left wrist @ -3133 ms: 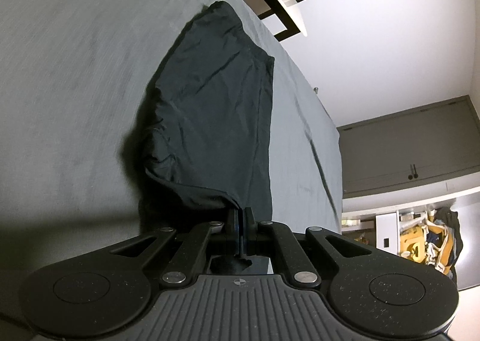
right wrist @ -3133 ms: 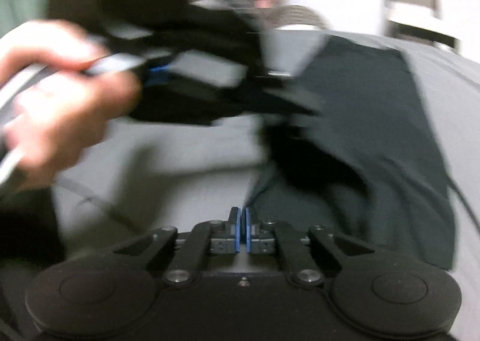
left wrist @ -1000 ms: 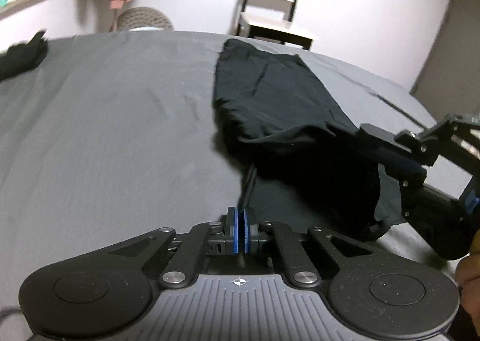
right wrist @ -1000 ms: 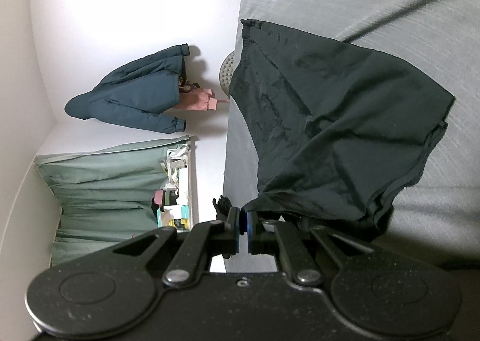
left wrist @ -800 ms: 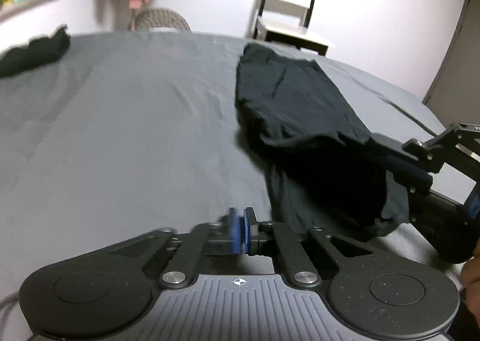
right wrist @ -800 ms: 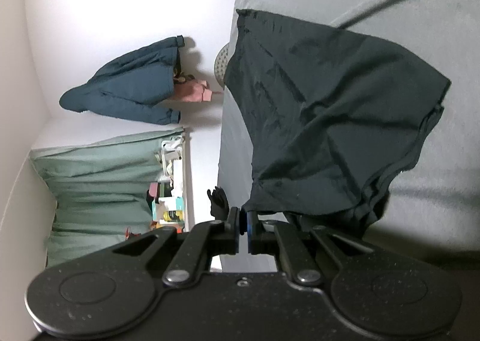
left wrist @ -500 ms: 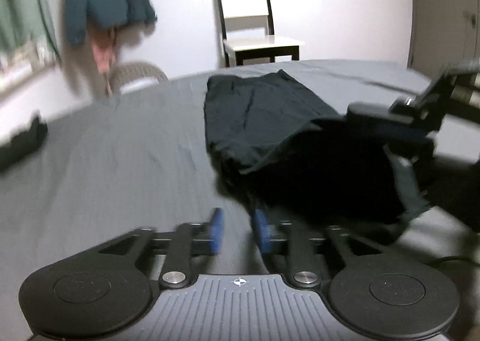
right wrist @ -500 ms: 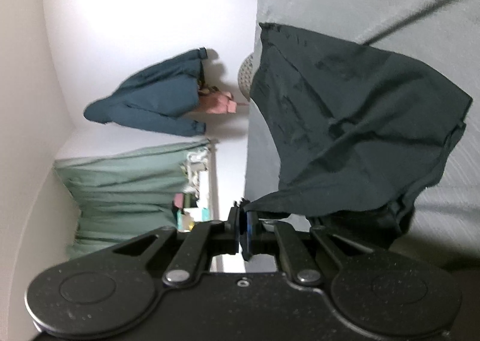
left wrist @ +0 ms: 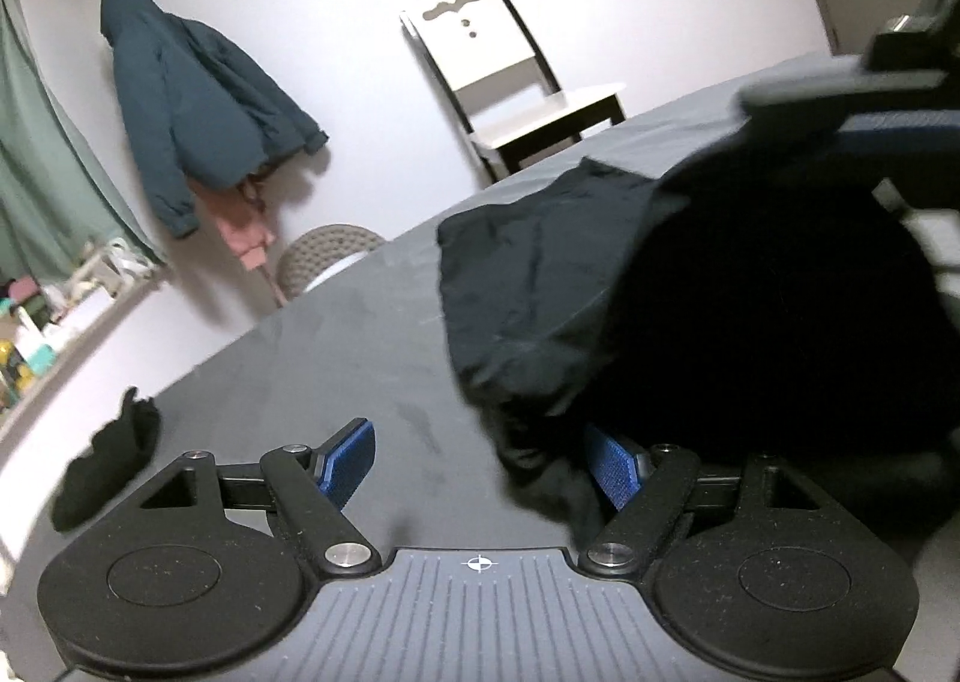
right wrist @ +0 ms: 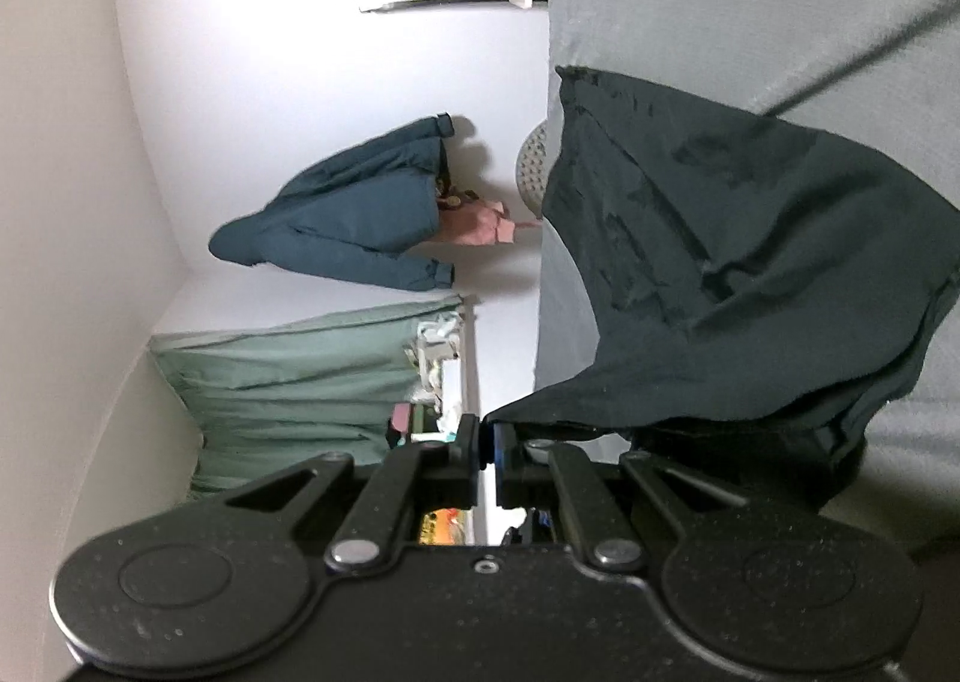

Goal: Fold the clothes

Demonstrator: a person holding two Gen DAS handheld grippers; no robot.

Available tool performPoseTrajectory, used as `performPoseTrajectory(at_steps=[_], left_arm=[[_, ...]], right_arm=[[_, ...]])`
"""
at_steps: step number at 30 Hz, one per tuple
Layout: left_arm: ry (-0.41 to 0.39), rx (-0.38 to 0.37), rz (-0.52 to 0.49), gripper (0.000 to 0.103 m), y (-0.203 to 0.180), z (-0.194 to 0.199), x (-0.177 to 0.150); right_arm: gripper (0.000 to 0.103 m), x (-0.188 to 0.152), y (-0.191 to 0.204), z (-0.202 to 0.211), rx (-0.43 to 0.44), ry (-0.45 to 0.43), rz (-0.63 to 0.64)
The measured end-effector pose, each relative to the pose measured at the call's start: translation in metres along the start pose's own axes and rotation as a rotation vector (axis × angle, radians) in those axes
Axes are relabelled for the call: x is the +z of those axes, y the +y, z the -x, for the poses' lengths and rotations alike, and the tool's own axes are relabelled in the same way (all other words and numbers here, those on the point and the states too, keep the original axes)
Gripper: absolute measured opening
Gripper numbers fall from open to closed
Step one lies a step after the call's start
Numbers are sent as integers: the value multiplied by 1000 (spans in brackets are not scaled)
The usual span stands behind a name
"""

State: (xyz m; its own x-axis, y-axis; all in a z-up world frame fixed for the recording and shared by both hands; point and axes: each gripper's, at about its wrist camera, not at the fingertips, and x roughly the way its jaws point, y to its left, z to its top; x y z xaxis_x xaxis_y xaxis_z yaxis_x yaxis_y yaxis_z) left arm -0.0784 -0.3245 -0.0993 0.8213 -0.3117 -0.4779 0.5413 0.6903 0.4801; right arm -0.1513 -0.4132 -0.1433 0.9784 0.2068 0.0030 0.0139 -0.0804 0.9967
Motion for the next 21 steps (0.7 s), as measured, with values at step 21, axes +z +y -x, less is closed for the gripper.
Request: performPoseTrajectory(at_steps=[21], left_arm=[[-12,-23,213,77,72,11,-39]], right_arm=[[5,-15,-14,-15,-157,163,-17]])
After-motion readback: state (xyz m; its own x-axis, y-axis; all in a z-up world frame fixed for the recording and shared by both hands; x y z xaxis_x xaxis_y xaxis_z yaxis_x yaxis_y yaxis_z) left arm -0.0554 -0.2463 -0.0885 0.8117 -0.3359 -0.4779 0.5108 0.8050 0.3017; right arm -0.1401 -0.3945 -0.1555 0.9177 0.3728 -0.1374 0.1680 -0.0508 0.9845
